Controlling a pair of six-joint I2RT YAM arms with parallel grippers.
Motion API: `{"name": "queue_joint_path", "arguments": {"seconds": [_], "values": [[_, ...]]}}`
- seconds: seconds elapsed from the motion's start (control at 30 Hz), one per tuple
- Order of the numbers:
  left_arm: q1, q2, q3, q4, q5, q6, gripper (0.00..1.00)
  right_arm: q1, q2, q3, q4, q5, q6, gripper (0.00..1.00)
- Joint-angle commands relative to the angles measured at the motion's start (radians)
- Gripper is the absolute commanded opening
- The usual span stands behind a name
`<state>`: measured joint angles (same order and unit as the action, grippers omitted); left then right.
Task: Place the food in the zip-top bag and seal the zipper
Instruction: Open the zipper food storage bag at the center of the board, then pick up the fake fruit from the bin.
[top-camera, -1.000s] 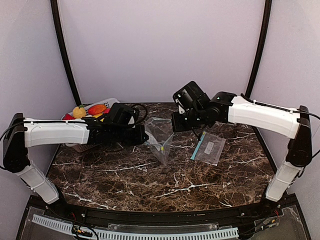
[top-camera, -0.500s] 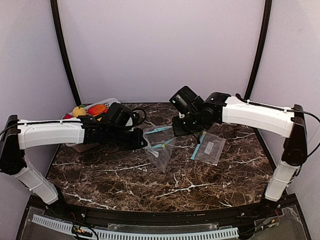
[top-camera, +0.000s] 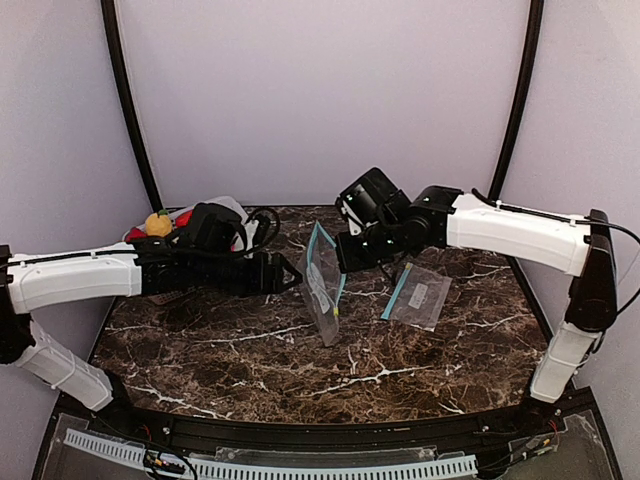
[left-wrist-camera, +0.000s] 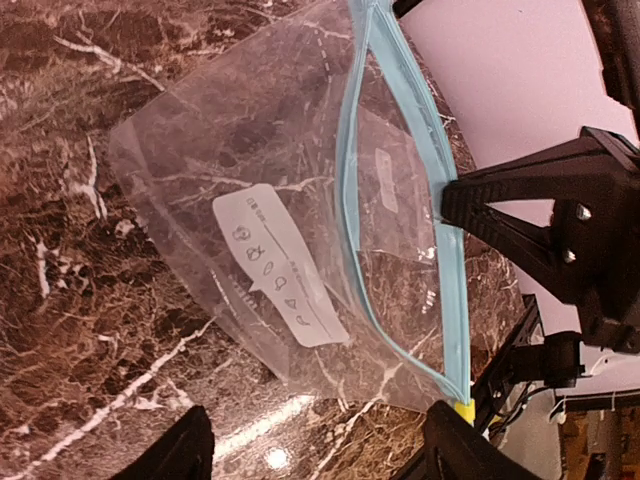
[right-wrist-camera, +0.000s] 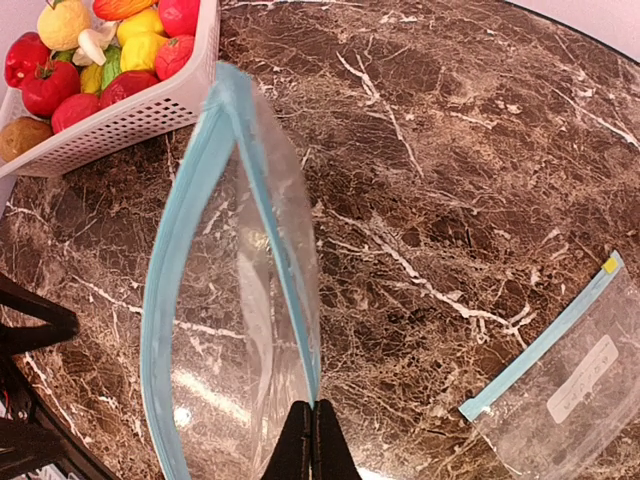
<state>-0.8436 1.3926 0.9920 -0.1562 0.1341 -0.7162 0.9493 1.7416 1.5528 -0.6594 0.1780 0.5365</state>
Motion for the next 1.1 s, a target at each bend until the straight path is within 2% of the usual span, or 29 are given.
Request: {"name": "queue_joint_path", "arguments": {"seconds": [0.0,0.23,0.37,0.6,0.7,0.83,1.07], "values": [[0.002,-0.122,0.01,-0.156,-0.078,0.065,0.8,0.008,-0.053,0.008,-0.041,0.043,0.022,0.0],[0.059,-0.226,0.007,-0.326,-0.075,0.097,0.89,0.014,-0.103,0.021,-0.111,0.085,0.016,0.0],[0.189,-0.265,0.008,-0.372,-0.004,0.127,0.9,0.023,-0.129,0.061,-0.182,0.122,0.023,0.0],[0.41,-0.29,0.052,-0.443,0.0,0.232,0.96,0.034,-0.117,0.075,-0.213,0.195,0.01,0.0],[0.545,-0.273,0.043,-0.443,0.027,0.271,0.96,0.034,-0.086,0.046,-0.148,0.132,0.001,0.0],[0.666,-0.256,0.031,-0.42,0.011,0.283,0.96,0.034,-0.062,-0.007,-0.037,0.024,0.008,0.0],[0.741,-0.276,0.0,-0.345,-0.018,0.248,0.96,0.034,-0.055,-0.08,0.068,-0.078,0.021,0.0]]}}
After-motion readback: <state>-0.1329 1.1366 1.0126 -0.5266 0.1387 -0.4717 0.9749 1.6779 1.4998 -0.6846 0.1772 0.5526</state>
